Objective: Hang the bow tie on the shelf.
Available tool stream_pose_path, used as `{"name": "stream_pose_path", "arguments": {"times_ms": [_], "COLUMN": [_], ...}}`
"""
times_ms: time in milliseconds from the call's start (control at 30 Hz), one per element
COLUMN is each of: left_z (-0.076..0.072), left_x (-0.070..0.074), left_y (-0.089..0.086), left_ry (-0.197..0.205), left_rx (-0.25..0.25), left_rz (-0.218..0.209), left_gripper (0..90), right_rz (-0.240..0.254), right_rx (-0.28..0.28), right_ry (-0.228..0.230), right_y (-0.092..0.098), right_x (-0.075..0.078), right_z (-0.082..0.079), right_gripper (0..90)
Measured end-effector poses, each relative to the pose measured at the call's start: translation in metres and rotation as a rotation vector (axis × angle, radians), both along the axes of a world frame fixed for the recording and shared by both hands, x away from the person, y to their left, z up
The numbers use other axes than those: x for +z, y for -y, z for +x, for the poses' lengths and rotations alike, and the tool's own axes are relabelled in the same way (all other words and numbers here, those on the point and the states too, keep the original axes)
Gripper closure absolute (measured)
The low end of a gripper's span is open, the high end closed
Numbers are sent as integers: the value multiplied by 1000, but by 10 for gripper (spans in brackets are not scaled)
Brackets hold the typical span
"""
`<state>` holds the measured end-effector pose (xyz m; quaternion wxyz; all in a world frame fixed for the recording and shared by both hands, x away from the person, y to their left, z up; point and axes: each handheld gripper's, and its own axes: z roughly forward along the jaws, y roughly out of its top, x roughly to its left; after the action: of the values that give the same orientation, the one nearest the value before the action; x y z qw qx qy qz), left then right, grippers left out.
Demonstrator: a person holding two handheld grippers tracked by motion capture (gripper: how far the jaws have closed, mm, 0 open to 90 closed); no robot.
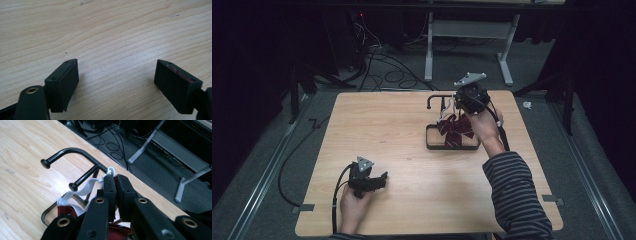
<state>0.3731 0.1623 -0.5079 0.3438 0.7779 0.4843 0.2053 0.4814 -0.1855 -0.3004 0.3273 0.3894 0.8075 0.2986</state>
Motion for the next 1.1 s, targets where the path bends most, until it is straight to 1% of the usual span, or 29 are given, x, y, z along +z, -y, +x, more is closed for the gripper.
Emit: {"name": "stream_pose_path", "arguments": {"times_ms": [100, 267, 400, 500, 567, 667, 800, 900, 1033, 1100], "left_z": [0, 0, 0, 0, 0, 0, 0, 0, 0, 0], "left_x": [0, 0, 0, 0, 0, 0, 0, 0, 0, 0], "left_y": [0, 0, 0, 0, 0, 0, 0, 0, 0, 0], "left_ry": [0, 0, -1, -1, -1, 0, 0, 0, 0, 0], "left_rx": [0, 0, 0, 0, 0, 0, 0, 0, 0, 0], "left_rz": [0, 0, -1, -1, -1, 1, 1, 1, 0, 0], "left_gripper": [202, 202, 202, 202, 202, 202, 202, 202, 202, 202], "right_rz": [-2, -13, -25, -30, -35, -45, -39, -40, -29, -36], "right_rx": [-8, -13, -20, -8, -6, -13, -13, -11, 4, 10], "right_ry": [6, 7, -17, -16, -24, -44, -52, -62, -69, -68], "right_y": [-1, -2, -5, -8, -10, -10, -10, -11, -13, -15], "right_x": [4, 3, -2, -4, -5, -7, -9, -9, -9, -10], "right_z": [1, 5, 9, 9, 9, 11, 12, 12, 11, 9], "right_gripper": [882, 881, 881, 880, 878, 877, 874, 858, 819, 807]}}
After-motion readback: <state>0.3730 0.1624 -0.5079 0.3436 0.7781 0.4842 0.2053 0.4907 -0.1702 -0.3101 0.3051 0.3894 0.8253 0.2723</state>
